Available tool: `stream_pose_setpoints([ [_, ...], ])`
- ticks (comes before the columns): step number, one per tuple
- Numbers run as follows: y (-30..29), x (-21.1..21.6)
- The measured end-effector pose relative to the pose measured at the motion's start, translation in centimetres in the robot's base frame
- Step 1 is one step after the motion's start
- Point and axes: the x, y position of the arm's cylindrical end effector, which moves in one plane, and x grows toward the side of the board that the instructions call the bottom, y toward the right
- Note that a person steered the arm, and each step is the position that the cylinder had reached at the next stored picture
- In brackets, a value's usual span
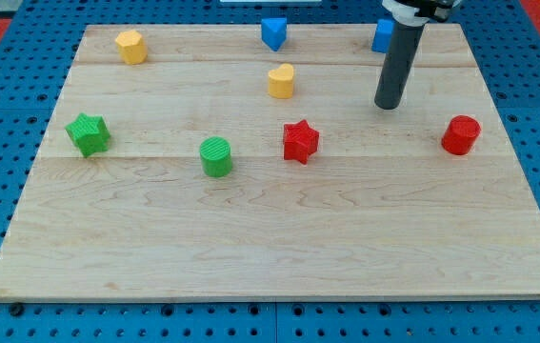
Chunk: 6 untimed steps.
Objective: Keep your hand vertically below the yellow heart
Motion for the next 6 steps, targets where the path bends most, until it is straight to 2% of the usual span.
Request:
stream_pose_setpoints([
  [2, -1.3, 0.0],
  [3, -7.6, 0.0],
  [4, -9.8, 0.0],
  [6, -9.9, 0.0],
])
